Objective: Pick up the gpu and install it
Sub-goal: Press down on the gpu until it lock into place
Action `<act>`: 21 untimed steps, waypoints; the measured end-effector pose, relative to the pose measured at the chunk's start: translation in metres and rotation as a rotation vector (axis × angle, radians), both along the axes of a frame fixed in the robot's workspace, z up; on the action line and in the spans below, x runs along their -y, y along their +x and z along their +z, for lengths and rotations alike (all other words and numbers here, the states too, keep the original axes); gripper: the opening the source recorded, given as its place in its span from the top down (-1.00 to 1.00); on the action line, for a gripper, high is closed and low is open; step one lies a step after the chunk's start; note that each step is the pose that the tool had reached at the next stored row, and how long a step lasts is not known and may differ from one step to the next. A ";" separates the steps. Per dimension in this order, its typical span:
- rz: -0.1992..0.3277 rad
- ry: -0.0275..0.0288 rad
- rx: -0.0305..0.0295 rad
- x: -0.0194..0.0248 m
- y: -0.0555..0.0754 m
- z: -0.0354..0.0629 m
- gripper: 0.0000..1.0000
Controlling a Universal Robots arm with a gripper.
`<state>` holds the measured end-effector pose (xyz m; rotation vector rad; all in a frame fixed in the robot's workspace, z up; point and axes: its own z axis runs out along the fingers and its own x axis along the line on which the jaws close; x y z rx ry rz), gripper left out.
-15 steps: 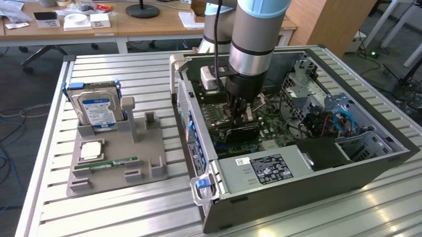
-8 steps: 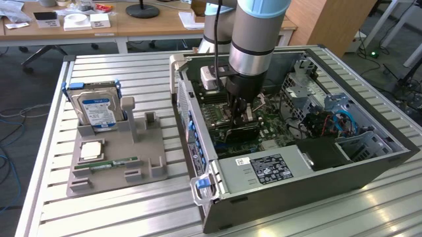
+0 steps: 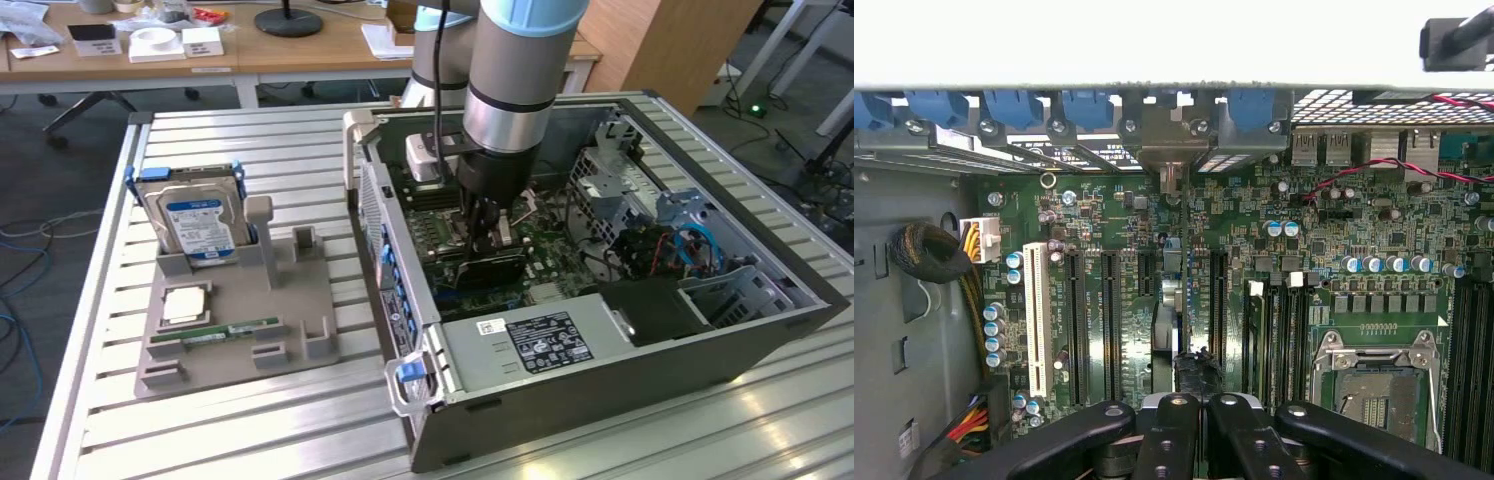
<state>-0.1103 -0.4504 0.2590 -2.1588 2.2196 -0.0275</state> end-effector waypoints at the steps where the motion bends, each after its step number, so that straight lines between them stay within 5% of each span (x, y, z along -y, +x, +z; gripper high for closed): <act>1: 0.000 0.0000 0.0000 0.0000 0.000 0.0000 0.79; 11: 0.000 0.0023 0.0010 -0.0003 0.000 0.0022 0.79; 21: 0.000 -0.0012 0.0000 0.0000 0.001 0.0271 0.79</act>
